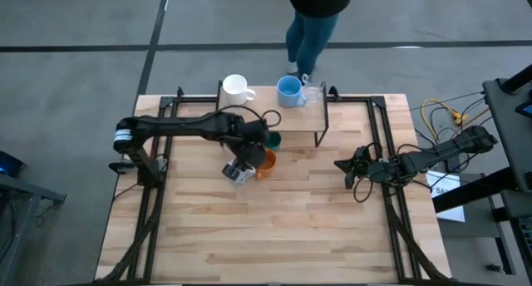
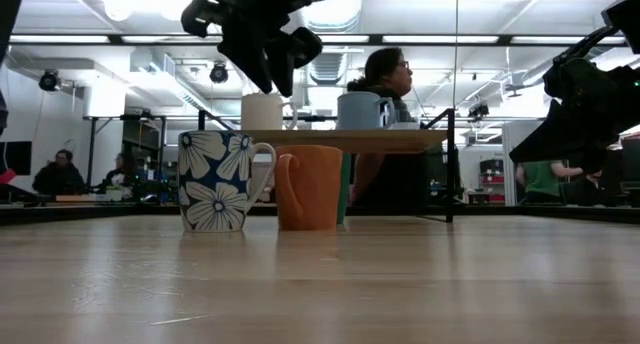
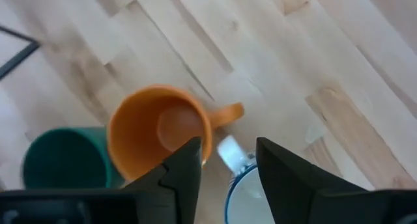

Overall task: Stack small to large cups/mugs on shelf
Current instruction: Put the orange mug on the shelf

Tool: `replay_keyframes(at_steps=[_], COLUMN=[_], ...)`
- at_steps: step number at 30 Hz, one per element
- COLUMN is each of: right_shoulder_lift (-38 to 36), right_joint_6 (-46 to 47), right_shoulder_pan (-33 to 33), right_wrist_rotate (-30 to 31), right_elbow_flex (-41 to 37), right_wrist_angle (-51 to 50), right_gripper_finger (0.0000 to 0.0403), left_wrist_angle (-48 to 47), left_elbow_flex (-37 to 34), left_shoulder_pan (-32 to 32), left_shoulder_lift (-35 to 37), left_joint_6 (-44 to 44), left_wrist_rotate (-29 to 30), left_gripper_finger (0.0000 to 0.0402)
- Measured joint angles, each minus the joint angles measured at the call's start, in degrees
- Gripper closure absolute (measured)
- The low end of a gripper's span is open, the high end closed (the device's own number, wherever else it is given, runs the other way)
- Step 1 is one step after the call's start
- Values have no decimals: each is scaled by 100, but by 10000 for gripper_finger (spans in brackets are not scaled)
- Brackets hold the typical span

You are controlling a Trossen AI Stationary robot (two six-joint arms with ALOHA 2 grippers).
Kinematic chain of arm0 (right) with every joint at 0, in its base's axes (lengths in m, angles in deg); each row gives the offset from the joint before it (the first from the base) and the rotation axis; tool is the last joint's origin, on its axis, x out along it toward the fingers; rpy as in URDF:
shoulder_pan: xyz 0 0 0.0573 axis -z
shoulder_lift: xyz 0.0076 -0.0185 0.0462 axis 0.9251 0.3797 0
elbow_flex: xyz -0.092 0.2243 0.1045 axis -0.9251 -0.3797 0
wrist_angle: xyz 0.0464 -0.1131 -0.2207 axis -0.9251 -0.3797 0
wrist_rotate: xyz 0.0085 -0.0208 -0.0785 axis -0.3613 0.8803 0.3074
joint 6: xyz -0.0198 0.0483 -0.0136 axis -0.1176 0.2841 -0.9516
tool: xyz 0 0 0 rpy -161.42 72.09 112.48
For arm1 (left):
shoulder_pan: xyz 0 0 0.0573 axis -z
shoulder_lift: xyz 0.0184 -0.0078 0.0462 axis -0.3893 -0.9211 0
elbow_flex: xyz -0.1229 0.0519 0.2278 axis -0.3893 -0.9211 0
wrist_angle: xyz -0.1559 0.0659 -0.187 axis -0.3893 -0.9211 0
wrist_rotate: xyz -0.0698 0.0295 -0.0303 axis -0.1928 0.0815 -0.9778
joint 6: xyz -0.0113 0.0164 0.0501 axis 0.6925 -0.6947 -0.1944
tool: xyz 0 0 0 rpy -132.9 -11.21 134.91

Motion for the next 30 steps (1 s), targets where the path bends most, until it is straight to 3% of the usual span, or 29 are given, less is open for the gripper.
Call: replay_keyframes(at_steps=[16,30], right_shoulder_lift=[0,-1], right_joint_6=[-7,0], right_shoulder_pan=[1,0], right_wrist_rotate=[2,1], right_elbow_flex=[0,0], right_wrist_angle=[2,0], right_gripper_finger=[394,394], left_wrist_angle=[-82,-165], left_elbow_flex=[275,292], left_shoulder_pan=[161,198], left_shoulder_lift=[-362,-642], left_joint_6=[-721,880], left_wrist_rotate=[26,71], left_gripper_finger=[272,272])
